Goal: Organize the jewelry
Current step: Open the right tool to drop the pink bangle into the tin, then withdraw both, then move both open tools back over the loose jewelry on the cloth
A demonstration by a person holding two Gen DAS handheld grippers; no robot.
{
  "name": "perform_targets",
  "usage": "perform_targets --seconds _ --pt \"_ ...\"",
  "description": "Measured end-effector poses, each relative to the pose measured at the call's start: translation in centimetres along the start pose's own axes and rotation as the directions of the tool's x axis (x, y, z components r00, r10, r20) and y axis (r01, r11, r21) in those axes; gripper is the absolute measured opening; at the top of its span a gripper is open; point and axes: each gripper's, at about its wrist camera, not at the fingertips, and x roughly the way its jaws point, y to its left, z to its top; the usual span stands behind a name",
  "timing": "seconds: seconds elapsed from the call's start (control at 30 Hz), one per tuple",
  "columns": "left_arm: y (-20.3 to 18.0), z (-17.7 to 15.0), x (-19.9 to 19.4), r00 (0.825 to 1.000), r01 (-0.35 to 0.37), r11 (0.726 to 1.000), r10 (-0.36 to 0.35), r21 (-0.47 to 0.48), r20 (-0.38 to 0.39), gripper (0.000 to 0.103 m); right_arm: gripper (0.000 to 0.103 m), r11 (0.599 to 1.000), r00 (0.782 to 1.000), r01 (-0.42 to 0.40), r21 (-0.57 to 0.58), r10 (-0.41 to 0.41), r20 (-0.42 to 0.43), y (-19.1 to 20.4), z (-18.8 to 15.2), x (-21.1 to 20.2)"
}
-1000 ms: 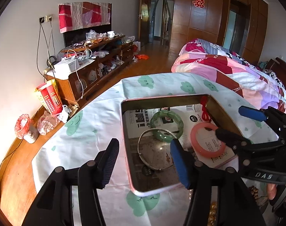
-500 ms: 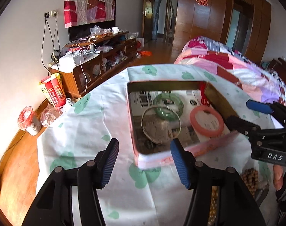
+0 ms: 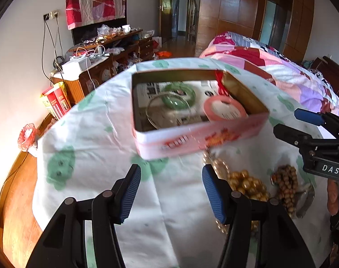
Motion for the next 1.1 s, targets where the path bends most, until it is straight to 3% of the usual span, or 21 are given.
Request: perform_targets --seconds 0.4,0.8,0.9,1.03,1.1 --pt "-2.0 -1.5 -0.8 1.0 0.013 0.999 -0.013 0.035 -0.014 0.058 0.084 0.994 1.0 0.005 0.108 -0.002 -0.022 -1.5 -3.8 -1.7" --pt "-4.5 -1.9 -0.8 0.999 0.044 0.994 -0.043 0.101 -0.009 0.058 0.084 0.994 1.0 0.014 0.11 -0.011 -0.026 -1.3 -6.1 -2.5" --pt "-4.8 -1.8 -0.6 0.997 0.08 0.99 -0.08 0.115 -0.011 0.042 0.084 0.992 1.0 0.02 0.121 -0.018 -0.018 -1.4 -6.1 -2.5" --pt "-4.8 -1.9 0.1 0.991 0.126 0.986 -0.12 0.107 -0.058 0.013 0.086 0.991 1.0 0.023 0.134 -0.022 -0.013 -1.6 -6.1 -2.5" --pt "-4.8 -1.9 -0.2 0.989 0.144 0.984 -0.139 0.105 -0.047 0.01 0.086 0.991 1.0 0.025 0.132 -0.024 -0.015 -1.5 -6.2 -2.5"
